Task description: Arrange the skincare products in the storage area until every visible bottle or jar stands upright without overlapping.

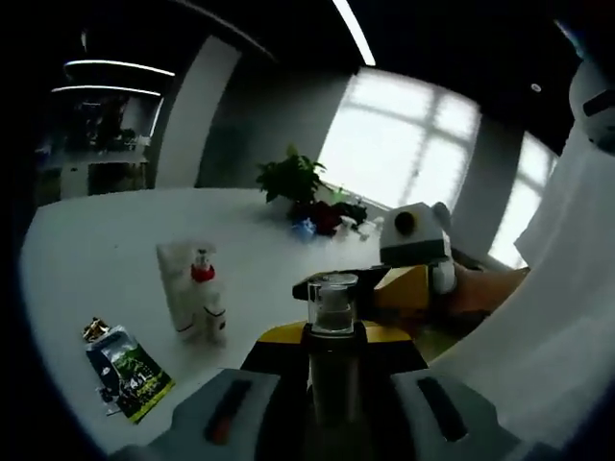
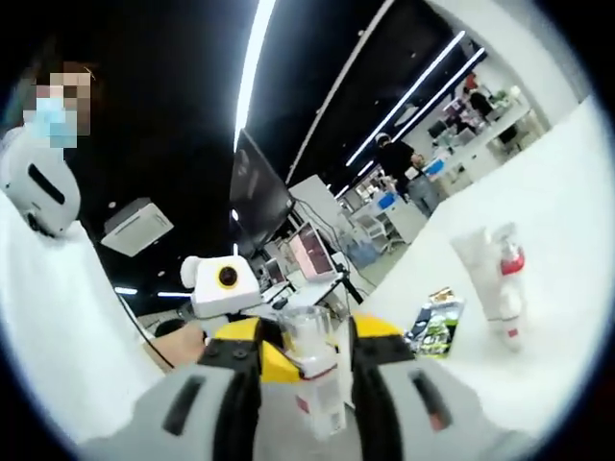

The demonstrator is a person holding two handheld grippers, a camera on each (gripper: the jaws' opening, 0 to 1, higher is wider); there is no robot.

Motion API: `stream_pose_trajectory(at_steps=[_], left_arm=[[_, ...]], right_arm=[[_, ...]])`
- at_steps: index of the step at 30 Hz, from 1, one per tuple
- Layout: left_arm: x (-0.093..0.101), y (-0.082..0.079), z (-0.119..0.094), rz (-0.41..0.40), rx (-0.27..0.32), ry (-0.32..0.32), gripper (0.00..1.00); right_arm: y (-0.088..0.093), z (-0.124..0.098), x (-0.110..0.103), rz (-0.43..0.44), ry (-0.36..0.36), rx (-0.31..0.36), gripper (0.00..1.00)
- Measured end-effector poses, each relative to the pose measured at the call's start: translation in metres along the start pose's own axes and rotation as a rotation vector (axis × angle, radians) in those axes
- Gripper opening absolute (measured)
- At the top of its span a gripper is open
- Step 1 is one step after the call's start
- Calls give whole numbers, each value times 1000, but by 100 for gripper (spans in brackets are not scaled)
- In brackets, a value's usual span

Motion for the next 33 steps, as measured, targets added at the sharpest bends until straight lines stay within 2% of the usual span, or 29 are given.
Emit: stream_pose_trajectory(at_steps=[7,11,15,19,27,33], left_arm=[[-6,3,-1,28,-31,-39,16],[-10,4,-2,26,-37,-52,16],[-15,6,-3,14,-38,-61,16],[-19,6,-4,17,-51,-73,16],[-29,6,0,39,-80,-75,17],[-35,10,7,71,-134,-76,17]], right_arm=[[-2,12,2,-60,46,-52,33],[-2,17,6,-91,70,-95,27],[-2,18,9,-90,70,-89,27],[-4,21,11,-94,68,-96,22],[-7,29,13,-196,106,-148,21],[-5,35,18,-259,127,-208,21]])
Point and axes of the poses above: the point that each gripper's makers call its tool centre point, and the gripper's own axes: z roughly forward along the fingers, x roughly to its right, y roughly out of its underside, the point moved 10 cm from there along -z, roughly backward along the fingers, and after that the axes turned 7 degrees about -x, right-handed, at the moved point
